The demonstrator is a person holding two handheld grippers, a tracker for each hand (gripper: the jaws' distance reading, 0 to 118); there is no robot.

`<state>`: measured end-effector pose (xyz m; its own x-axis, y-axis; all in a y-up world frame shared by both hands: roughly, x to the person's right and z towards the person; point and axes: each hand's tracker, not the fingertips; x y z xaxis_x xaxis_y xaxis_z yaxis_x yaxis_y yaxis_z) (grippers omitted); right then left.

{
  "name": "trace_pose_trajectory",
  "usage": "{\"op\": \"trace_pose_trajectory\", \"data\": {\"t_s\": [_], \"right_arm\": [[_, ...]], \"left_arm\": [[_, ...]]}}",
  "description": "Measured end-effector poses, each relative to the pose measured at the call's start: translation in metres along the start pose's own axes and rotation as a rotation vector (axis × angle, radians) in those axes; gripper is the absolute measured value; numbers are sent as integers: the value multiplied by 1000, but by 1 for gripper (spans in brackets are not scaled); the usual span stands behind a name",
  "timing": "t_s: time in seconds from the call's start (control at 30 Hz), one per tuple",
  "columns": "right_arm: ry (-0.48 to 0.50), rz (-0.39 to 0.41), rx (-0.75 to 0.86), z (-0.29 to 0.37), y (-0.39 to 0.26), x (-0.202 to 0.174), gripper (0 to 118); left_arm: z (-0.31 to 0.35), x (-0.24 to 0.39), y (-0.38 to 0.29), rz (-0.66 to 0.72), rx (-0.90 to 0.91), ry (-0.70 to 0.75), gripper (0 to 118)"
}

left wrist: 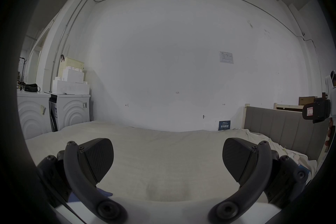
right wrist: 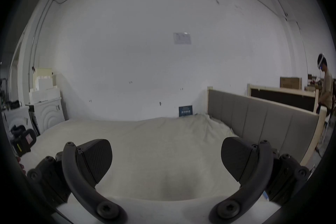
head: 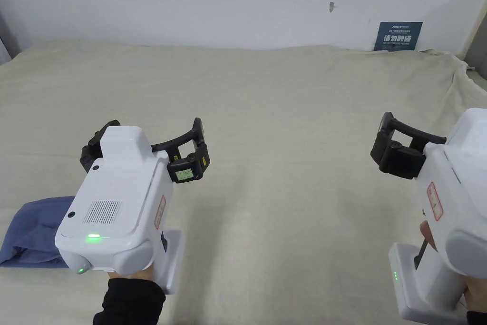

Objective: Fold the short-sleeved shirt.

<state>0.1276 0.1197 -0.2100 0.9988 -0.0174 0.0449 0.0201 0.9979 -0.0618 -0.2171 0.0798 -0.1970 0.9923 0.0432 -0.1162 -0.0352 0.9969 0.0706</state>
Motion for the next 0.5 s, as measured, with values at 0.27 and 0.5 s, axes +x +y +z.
{"op": "trace_pose_trajectory", "data": {"t_s": [0.27,0.5], "right_arm": [[35,10,33,2,-6,-2,118],[39,20,43,3,-6,-2,118]], "left_arm": [[1,0,-2,0,20,17,118],[2,-1,-2,28,27,12,118]]}}
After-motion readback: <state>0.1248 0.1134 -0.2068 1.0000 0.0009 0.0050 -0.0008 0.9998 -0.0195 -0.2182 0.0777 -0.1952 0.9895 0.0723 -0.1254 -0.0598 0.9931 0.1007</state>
